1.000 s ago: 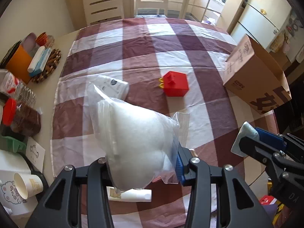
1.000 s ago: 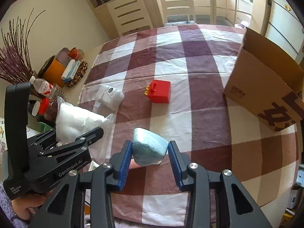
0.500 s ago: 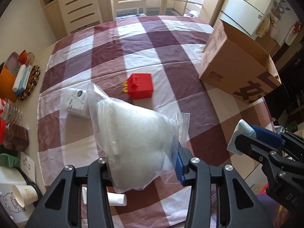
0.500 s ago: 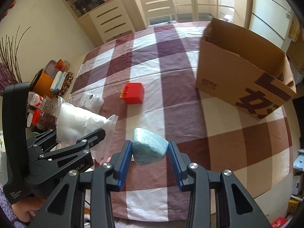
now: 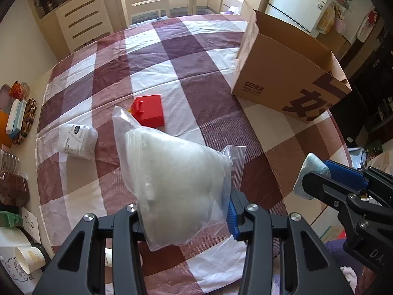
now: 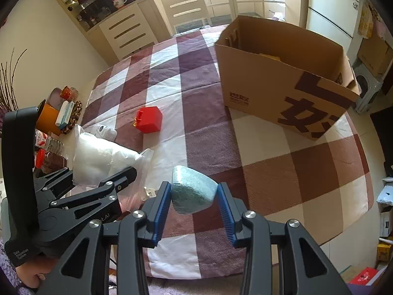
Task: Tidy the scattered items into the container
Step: 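Lift the cotton pad bag with left gripper while right gripper carries the stone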
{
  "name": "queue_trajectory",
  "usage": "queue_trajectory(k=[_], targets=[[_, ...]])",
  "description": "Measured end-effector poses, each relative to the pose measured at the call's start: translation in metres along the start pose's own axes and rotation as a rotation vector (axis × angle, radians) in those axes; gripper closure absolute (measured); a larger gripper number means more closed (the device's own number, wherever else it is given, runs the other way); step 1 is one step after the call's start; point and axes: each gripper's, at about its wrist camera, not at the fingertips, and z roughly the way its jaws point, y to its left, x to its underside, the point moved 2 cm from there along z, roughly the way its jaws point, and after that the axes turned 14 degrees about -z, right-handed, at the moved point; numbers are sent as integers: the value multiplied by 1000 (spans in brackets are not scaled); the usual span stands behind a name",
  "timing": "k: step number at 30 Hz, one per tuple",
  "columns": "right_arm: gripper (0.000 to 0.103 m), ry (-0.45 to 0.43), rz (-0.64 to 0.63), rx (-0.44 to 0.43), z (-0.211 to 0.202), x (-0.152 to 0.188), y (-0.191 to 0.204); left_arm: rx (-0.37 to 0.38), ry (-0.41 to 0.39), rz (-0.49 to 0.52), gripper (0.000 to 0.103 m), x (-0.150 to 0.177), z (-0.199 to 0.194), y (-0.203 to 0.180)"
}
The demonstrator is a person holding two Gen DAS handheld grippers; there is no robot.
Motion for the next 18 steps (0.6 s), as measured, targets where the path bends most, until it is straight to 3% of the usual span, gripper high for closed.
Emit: queue_trajectory(k=[18], targets=[[63, -16, 102, 46, -18, 19, -65, 30, 15, 109, 58, -3, 12, -74]])
